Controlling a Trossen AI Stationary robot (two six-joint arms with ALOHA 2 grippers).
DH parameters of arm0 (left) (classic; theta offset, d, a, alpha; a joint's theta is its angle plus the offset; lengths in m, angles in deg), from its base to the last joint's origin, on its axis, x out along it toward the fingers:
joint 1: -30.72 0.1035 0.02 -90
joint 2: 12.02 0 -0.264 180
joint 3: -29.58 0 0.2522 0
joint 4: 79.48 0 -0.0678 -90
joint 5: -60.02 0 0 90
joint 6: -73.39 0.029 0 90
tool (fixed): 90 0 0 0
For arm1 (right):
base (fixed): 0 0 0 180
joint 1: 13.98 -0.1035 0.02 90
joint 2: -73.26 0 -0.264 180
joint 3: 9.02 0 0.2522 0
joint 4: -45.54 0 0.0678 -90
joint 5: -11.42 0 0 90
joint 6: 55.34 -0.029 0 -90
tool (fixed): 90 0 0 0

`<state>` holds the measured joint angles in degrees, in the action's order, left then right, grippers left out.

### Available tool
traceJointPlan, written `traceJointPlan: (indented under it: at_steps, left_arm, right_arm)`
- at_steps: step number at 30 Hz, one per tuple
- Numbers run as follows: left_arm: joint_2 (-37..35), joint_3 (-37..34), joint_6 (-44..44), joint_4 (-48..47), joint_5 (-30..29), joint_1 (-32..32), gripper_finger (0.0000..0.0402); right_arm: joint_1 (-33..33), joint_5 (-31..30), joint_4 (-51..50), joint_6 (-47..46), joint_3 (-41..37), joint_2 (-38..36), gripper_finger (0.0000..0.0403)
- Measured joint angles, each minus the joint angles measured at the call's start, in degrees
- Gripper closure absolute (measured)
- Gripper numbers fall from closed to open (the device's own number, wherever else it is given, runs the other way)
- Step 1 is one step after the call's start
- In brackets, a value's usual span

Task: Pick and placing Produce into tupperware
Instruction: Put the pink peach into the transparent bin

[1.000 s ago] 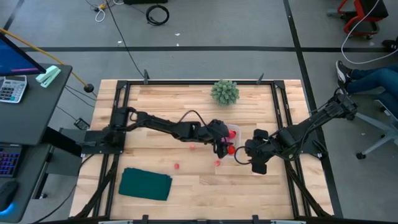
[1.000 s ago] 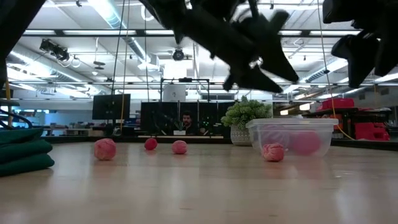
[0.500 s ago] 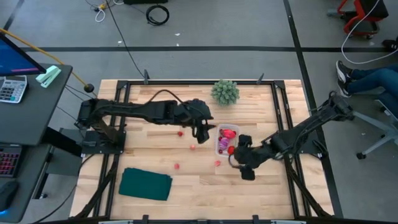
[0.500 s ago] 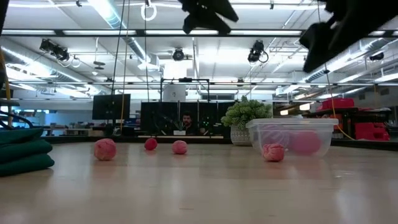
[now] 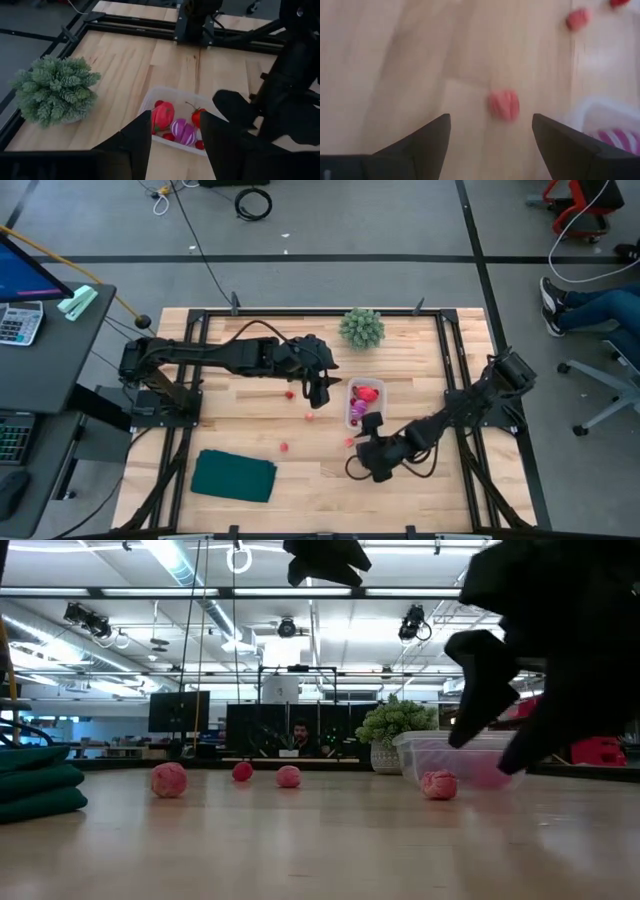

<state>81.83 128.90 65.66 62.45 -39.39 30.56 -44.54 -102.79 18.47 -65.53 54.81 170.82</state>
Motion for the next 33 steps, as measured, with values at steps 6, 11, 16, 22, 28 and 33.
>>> traceJointPlan:
  at_steps: [6, 11, 16, 22, 28, 33]
  left_arm:
    - [0.0, 0.0, -0.16, -0.97, 0.02, 0.0, 0.0228]
    - [0.0, 0.0, -0.61, -1.34, 0.0, -0.01, 0.023]
    - [0.0, 0.0, -0.61, -2.1, 0.02, -0.07, 0.0228]
    - [0.01, 0.0, -0.61, -2.34, 0.0, -0.04, 0.0229]
    - [0.02, 0.0, -0.84, -2.45, 0.0, -0.04, 0.023]
    - [0.02, 0.0, -1.05, -2.65, 0.0, -0.07, 0.0228]
  right_arm:
    - [2.29, 1.19, 5.37, -0.11, 0.04, -0.03, 0.0112]
    - [4.14, 5.12, 8.43, -0.22, 0.04, 1.64, 0.012]
    - [4.31, 6.21, 9.41, 1.73, 0.04, 4.43, 0.0136]
    - [4.86, 5.88, 9.1, 3.62, 0.04, 4.93, 0.0153]
    - [5.84, 6.96, 6.98, -0.35, 0.04, 4.94, 0.0168]
    - [5.67, 8.45, 5.17, -4.68, 0.13, 4.94, 0.0192]
